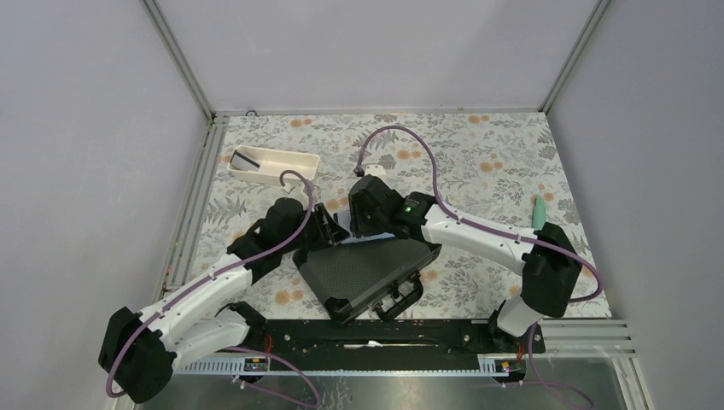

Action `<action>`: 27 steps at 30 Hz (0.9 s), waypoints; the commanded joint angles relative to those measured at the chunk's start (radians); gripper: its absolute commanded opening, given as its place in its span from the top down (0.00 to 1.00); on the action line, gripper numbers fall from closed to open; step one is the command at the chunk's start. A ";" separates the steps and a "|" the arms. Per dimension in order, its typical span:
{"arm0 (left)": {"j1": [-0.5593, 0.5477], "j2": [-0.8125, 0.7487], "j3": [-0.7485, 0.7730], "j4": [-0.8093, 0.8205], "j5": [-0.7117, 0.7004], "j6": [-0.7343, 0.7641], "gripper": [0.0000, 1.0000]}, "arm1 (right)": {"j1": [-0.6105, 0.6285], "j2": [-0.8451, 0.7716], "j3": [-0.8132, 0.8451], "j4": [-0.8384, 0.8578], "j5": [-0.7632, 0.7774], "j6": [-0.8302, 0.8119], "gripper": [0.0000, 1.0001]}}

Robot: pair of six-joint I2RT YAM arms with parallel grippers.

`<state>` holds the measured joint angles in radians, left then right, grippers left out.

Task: Put the credit cards into the card holder
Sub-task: Turn over the card holder at the center of the board.

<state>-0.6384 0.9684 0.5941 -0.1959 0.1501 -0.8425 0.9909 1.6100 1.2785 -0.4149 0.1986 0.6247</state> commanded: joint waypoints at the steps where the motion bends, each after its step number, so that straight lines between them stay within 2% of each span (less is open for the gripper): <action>1: 0.044 -0.075 -0.004 -0.049 0.023 0.028 0.64 | 0.014 0.022 0.061 -0.002 0.030 -0.007 0.54; 8: 0.095 -0.157 0.024 -0.179 0.040 0.073 0.61 | 0.017 0.033 0.084 0.016 0.024 -0.013 0.49; 13: 0.135 -0.177 0.051 -0.227 0.059 0.091 0.61 | 0.018 0.027 0.059 0.101 -0.053 -0.015 0.48; 19: 0.242 -0.197 0.096 -0.289 0.093 0.139 0.58 | 0.018 -0.012 0.015 0.219 -0.165 -0.016 0.43; 22: 0.317 -0.182 0.131 -0.335 0.110 0.181 0.56 | 0.017 -0.061 -0.008 0.241 -0.164 -0.022 0.41; 24: 0.366 -0.159 0.175 -0.360 0.112 0.214 0.53 | 0.015 -0.091 -0.024 0.245 -0.159 -0.040 0.38; 27: 0.429 -0.086 0.274 -0.413 0.074 0.275 0.43 | 0.000 -0.139 -0.056 0.246 -0.155 -0.065 0.33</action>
<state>-0.2718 0.8185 0.7311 -0.5613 0.2386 -0.6685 0.9989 1.5688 1.2488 -0.2230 0.0574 0.6060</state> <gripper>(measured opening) 0.517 0.640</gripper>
